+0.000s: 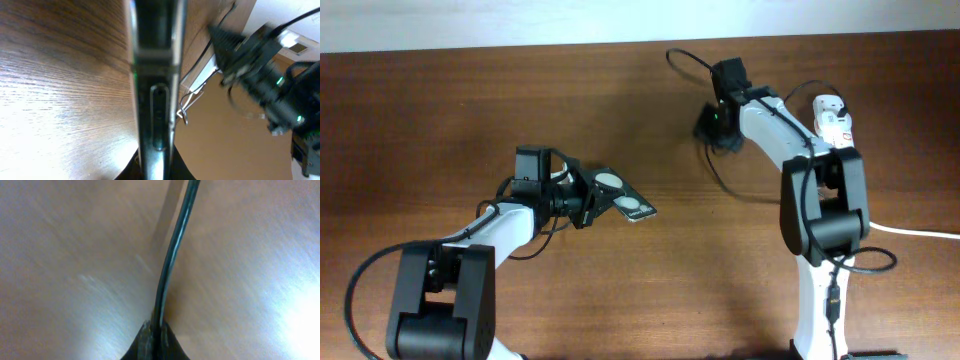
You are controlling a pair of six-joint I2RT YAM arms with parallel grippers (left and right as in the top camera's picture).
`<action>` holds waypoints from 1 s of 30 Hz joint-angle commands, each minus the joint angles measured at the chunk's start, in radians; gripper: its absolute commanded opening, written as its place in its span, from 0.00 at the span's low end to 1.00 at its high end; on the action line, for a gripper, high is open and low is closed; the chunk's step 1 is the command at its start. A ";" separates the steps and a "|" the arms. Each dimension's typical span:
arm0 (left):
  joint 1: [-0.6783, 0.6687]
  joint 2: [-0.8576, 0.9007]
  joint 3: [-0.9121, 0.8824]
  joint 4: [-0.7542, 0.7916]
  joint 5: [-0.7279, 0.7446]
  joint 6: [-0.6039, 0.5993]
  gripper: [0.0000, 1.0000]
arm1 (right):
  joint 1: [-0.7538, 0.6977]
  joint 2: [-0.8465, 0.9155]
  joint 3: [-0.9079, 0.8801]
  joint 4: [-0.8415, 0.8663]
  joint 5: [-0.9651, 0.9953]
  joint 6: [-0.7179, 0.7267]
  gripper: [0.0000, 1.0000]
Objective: Plug charger to phone and switch on socket
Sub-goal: 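Reach the right gripper to the black cable end and grasp it, then carry the USB-C plug with the right gripper to the phone's bottom port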
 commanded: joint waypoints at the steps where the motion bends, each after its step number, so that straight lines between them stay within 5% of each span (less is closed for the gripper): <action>1: 0.001 -0.003 0.014 0.006 0.016 0.020 0.02 | 0.003 0.032 -0.050 -0.307 0.038 -0.169 0.04; 3: 0.001 -0.003 0.014 0.006 0.015 0.020 0.02 | 0.011 0.032 -0.060 -0.428 0.072 -0.170 0.05; 4: 0.001 -0.003 0.014 0.006 0.015 0.020 0.03 | 0.014 0.032 -0.059 -0.432 0.104 -0.172 0.31; 7: 0.001 -0.003 0.014 0.006 0.016 0.020 0.03 | 0.013 0.032 -0.059 -0.370 0.204 -0.172 0.59; 8: 0.001 -0.003 0.014 0.006 0.016 0.020 0.03 | 0.013 0.032 -0.059 -0.346 0.248 -0.169 0.78; 9: 0.001 -0.003 0.014 0.006 0.016 0.020 0.04 | 0.013 0.032 -0.059 -0.333 0.289 -0.131 0.80; 16: 0.001 -0.003 0.014 0.006 0.015 0.020 0.05 | 0.015 0.042 -0.077 -0.294 0.119 -0.021 0.77; 20: 0.001 -0.003 0.014 0.006 0.015 0.021 0.04 | 0.015 0.042 -0.167 -0.236 0.085 0.002 0.54; 25: 0.001 -0.003 0.014 0.005 0.016 0.021 0.02 | 0.015 0.042 -0.211 -0.200 0.043 0.000 0.04; 30: 0.001 -0.003 0.014 0.005 0.016 0.021 0.00 | 0.014 0.041 -0.203 -0.188 -0.026 -0.217 0.04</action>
